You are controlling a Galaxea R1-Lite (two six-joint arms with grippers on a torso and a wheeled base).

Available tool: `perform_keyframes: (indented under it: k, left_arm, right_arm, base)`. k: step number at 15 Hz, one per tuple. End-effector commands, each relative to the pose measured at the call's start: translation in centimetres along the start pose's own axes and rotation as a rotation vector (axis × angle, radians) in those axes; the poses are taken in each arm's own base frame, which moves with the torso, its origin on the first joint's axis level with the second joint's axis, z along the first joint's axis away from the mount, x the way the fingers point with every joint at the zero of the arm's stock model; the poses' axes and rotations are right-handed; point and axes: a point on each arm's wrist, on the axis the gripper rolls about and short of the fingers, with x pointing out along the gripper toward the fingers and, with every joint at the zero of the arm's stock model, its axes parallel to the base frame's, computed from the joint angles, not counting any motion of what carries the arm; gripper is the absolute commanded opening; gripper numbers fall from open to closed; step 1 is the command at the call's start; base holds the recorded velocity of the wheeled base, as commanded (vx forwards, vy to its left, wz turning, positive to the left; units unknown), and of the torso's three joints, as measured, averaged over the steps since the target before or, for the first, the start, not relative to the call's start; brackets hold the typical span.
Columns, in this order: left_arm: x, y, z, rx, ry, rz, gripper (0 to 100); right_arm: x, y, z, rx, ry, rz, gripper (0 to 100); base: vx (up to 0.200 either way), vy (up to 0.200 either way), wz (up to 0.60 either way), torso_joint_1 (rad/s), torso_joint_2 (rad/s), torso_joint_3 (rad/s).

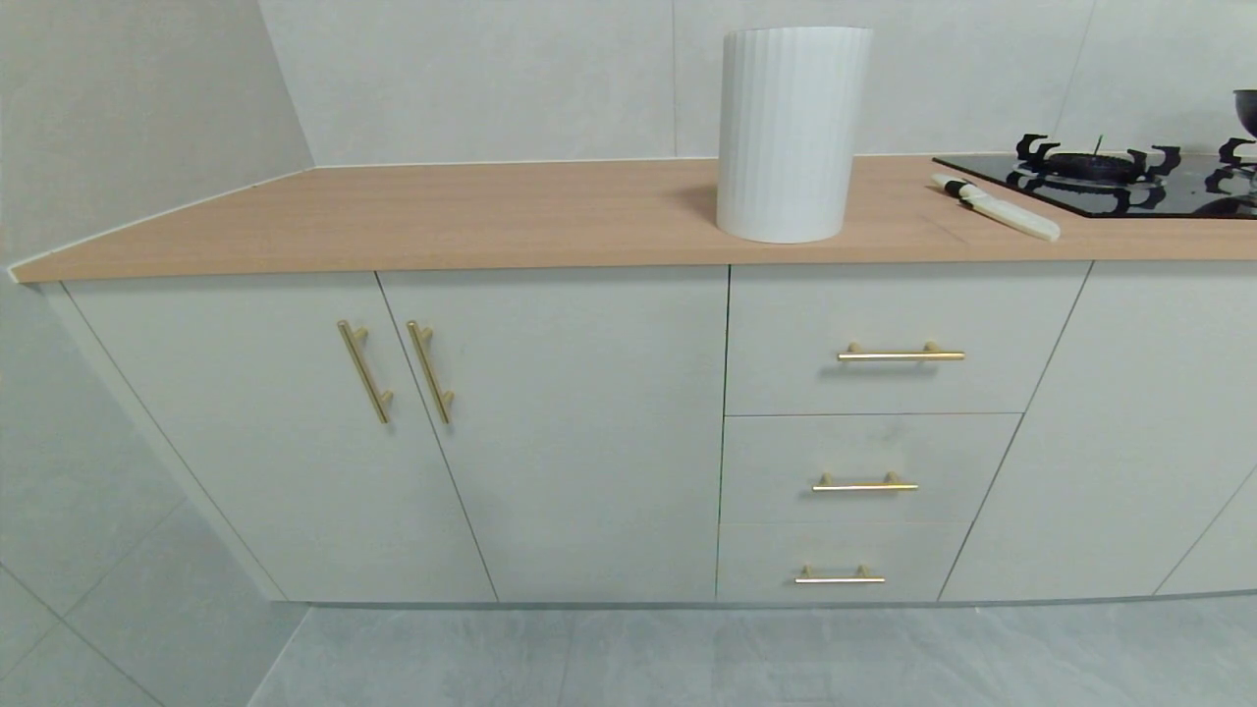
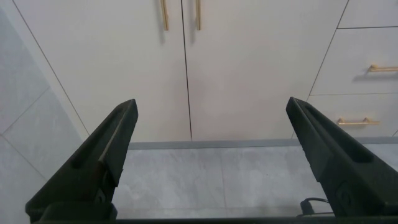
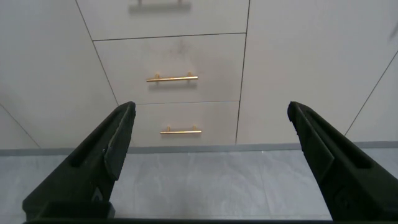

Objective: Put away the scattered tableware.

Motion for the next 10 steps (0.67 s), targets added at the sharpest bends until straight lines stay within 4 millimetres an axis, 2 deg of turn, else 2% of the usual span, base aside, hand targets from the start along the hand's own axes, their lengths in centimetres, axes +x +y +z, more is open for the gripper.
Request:
perform_keyframes:
  k: [1,2,10]
  left_arm:
    - [0.01,0.0,0.0,-0.001,0.002,-0.001,100]
    - [0.01,0.0,0.0,-0.001,0.002,-0.001,100]
    - [0.01,0.0,0.0,-0.001,0.002,-0.001,100]
  right_arm:
    - [0.02,0.0,-0.01,0.0,0.003,0.002,100]
    - [0.02,0.0,-0.01,0.0,0.003,0.002,100]
    - [0.01,0.0,0.04,0.0,0.002,0.0,100]
  base:
    - [0.0,0.0,0.0,0.0,0.0,0.0]
    - [0.0,0.0,0.0,0.0,0.0,0.0]
    - [0.2,0.0,0.0,0.002,0.0,0.001]
